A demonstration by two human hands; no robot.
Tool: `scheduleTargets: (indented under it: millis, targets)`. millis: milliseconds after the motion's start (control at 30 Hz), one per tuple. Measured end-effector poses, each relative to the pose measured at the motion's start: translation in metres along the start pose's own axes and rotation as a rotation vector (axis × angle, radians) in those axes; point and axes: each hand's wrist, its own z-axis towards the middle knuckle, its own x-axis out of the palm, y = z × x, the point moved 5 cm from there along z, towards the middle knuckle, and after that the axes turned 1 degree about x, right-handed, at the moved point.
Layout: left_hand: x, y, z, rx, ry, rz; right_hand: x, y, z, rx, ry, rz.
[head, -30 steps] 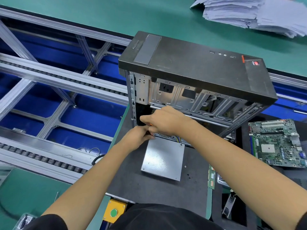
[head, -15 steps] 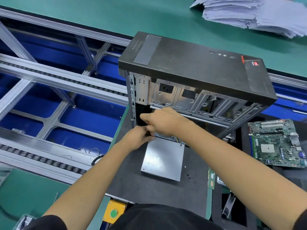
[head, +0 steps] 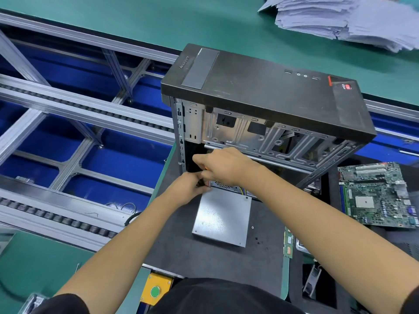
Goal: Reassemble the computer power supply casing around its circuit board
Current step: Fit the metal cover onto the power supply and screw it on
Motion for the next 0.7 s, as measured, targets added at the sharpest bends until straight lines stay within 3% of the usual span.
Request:
scheduleTargets:
  millis: [367,700]
  targets:
    - [-0.002,0.004,0.002,0.013,0.05,-0.044,0.004,-0.001,0.0,0.022,-0.025,-0.047]
    - [0.007,0.008,-0.016,-0.039,-0.092,-0.113,0.005,0.0,0.0,0.057,-0.051,-0.125]
